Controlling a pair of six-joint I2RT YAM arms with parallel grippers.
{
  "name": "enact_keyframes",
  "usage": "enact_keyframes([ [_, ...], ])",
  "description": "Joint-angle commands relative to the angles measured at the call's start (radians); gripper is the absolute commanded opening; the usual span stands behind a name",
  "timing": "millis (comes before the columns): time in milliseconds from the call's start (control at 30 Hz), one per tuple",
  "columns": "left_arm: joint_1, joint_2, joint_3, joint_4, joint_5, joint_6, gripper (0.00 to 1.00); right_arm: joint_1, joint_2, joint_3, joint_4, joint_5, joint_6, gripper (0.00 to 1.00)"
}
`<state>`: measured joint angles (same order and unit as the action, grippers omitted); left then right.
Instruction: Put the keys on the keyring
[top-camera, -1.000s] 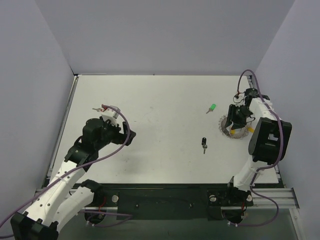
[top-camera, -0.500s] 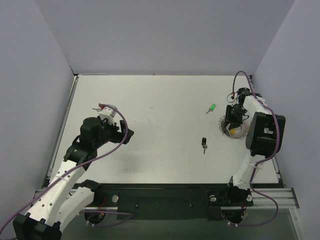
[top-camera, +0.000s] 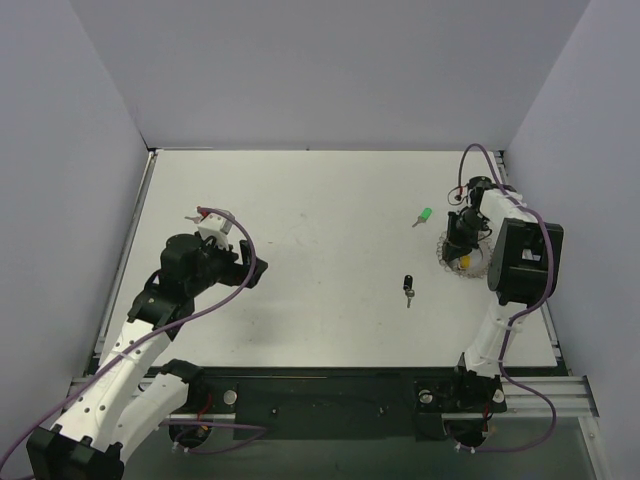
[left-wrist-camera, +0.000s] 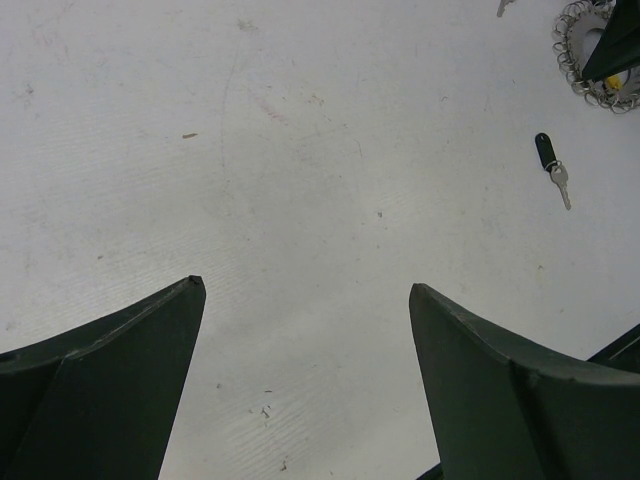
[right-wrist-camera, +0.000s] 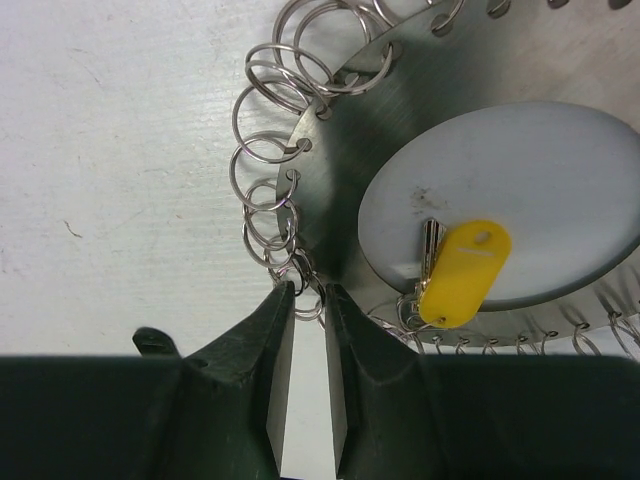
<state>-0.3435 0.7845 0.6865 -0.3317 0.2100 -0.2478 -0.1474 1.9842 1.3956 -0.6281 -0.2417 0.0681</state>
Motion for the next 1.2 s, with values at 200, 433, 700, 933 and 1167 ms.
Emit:
enact_keyframes([
  [200, 0.011, 0.002, 0.005, 0.06, 0.015, 0.015, 0.93, -0.03, -0.035, 0.002, -0.05, -0.057, 0.022, 0.23],
  [433, 0.014, 0.002, 0.005, 0.059, 0.017, 0.015, 0.93, -0.032, -0.061, 0.003, -0.033, -0.096, 0.013, 0.24],
  [700, 0.015, -0.001, 0.005, 0.057, 0.014, 0.016, 0.93, -0.057, -0.082, 0.054, -0.03, -0.143, 0.01, 0.25],
  [933, 0.015, -0.005, 0.005, 0.057, 0.012, 0.018, 0.93, -0.07, -0.077, 0.039, -0.053, -0.142, 0.025, 0.25],
  [1167, 0.018, -0.005, 0.005, 0.057, 0.015, 0.018, 0.94, -0.077, -0.099, -0.024, -0.016, -0.114, 0.064, 0.24],
])
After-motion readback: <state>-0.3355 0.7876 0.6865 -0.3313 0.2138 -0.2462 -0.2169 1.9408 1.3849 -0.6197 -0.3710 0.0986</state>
